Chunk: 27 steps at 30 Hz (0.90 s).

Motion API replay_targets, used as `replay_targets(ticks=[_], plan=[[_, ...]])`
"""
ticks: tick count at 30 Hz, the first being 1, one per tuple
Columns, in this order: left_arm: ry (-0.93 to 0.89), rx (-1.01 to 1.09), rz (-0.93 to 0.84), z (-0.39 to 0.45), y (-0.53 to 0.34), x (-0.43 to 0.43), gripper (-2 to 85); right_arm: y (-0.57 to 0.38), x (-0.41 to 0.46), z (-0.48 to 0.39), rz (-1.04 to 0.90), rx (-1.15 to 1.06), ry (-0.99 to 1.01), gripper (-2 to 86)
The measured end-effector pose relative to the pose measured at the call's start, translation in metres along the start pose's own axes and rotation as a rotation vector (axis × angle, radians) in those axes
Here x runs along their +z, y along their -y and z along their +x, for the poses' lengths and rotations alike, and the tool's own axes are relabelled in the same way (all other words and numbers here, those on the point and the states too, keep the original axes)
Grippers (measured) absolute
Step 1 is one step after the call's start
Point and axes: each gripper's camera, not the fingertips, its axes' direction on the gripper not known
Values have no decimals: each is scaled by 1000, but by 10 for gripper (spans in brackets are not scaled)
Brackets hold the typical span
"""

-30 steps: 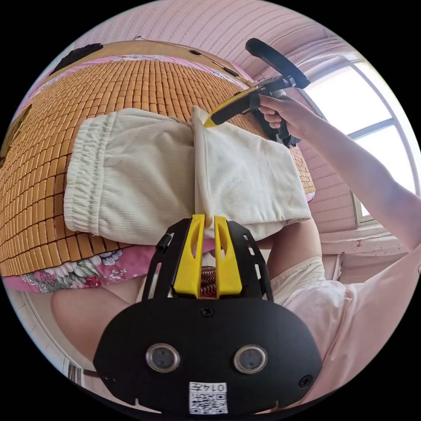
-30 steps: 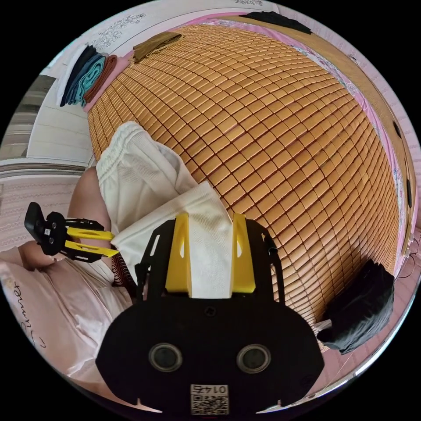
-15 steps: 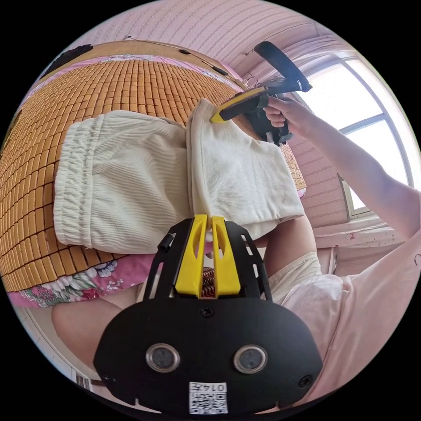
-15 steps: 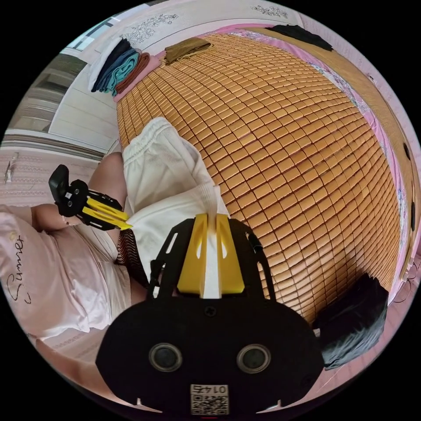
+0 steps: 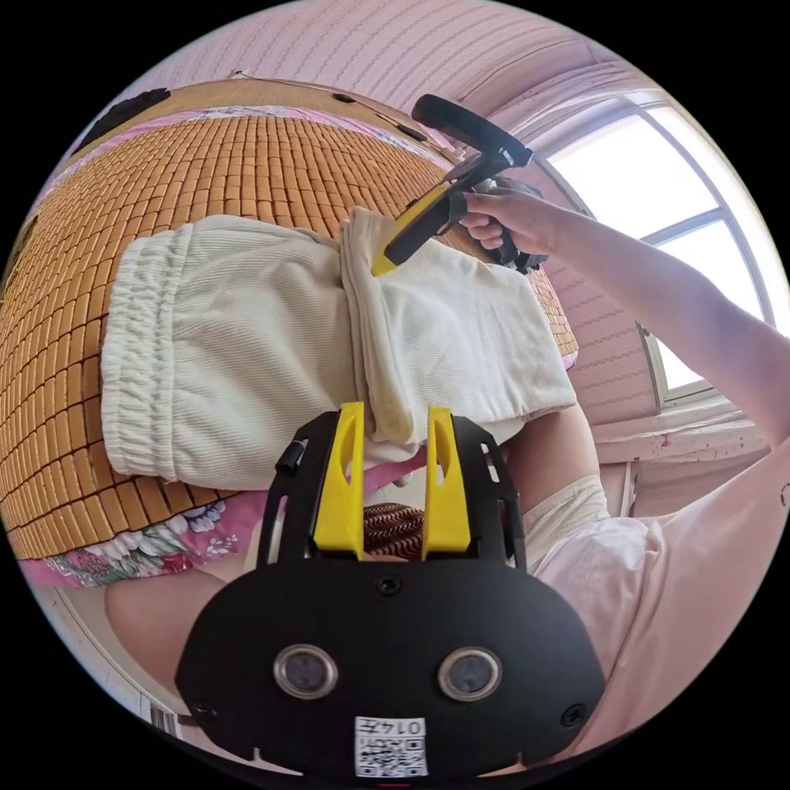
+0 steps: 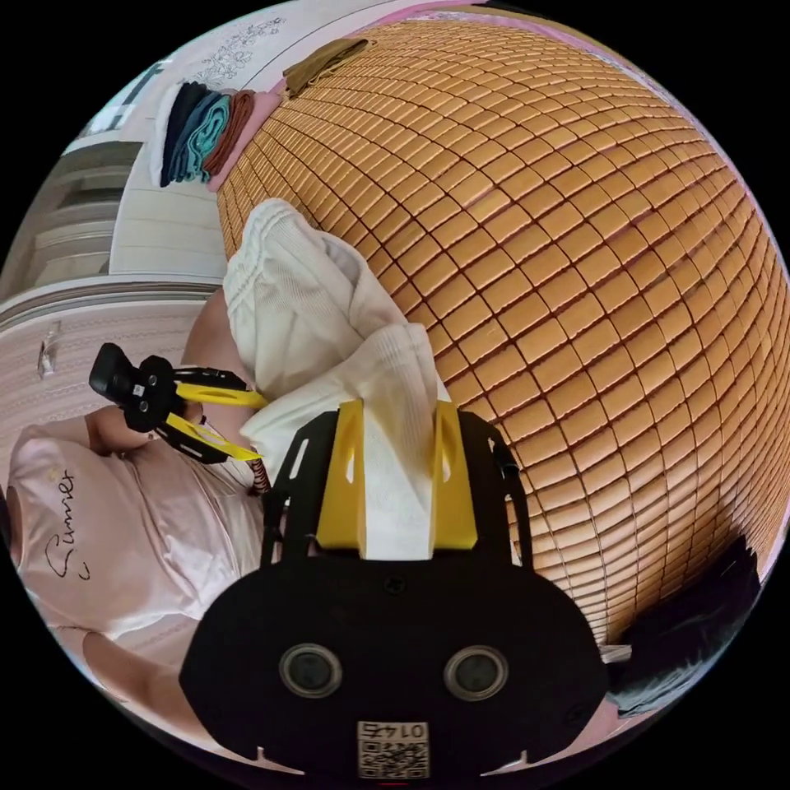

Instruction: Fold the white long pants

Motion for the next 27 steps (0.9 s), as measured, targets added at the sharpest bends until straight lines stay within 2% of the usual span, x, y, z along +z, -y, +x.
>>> replay_targets(ticks=[4,9,15,20,27], plan=[[50,31,-79,5,6,22,134,-32,-18,-21,94,-58,-103,64],[106,83,-51,18,-1,22,134,-109,-48,-77,249,-186,-196,56],[115,165,-9,35,-10,18,120,-162,-43,-118,290,-159,-344,55],[114,161,23,43,-16,7,78,-184,-41,-123,344,-100,-337,53],[30,234,221,90,-51,-72,52,-216,-92,-157,509,-193,-279,52]])
